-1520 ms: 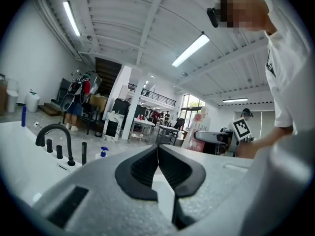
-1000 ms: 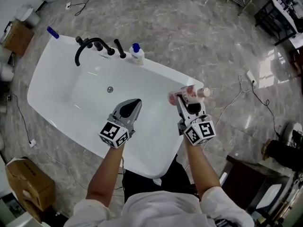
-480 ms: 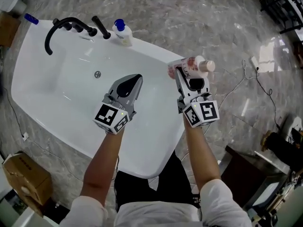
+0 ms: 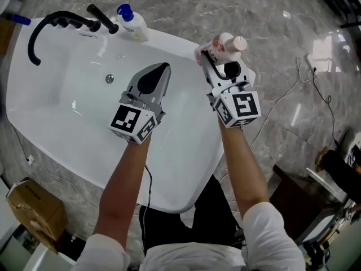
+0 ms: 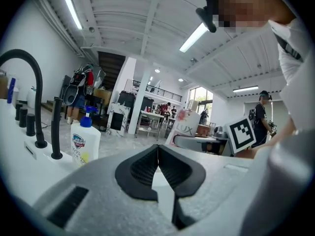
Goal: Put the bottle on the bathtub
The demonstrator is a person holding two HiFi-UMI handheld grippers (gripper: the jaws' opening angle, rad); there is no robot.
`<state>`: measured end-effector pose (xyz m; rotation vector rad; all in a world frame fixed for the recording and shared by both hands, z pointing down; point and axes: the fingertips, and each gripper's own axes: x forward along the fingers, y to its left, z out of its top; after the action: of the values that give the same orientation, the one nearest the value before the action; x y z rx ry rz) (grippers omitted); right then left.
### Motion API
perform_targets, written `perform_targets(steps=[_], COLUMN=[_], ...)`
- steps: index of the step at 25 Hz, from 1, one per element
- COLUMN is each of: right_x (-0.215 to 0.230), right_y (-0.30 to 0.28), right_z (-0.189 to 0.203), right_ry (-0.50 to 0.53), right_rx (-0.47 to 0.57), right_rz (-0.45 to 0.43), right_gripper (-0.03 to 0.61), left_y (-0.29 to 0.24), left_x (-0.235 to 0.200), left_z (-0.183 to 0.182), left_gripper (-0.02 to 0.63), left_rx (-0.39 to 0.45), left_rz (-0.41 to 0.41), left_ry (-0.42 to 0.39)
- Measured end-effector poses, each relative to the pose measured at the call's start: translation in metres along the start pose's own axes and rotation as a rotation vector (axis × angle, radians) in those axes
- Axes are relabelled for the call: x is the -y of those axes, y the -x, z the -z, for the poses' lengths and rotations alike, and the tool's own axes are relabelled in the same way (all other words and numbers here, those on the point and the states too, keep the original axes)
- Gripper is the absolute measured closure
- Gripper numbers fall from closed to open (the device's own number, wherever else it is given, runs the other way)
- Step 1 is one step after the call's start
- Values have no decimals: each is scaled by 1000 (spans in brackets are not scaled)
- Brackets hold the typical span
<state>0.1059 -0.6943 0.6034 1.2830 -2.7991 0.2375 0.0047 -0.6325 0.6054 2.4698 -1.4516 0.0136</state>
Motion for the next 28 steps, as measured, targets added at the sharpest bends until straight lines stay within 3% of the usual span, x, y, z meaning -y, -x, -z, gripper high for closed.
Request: perform_targets(steps=[10, 28], right_x=[15, 11], right_y=[-29, -52], right_z=[39, 66], right_ry=[28, 108], right_rx=[-46, -114], right_rz=[1, -52], right_gripper=[354, 354], left_y=[-22, -10], left_x=[-25, -23], left_z=[32, 47], left_gripper=[597, 597], left_rx=[-25, -41], left_rz=[-35, -12], left_ry=[23, 18])
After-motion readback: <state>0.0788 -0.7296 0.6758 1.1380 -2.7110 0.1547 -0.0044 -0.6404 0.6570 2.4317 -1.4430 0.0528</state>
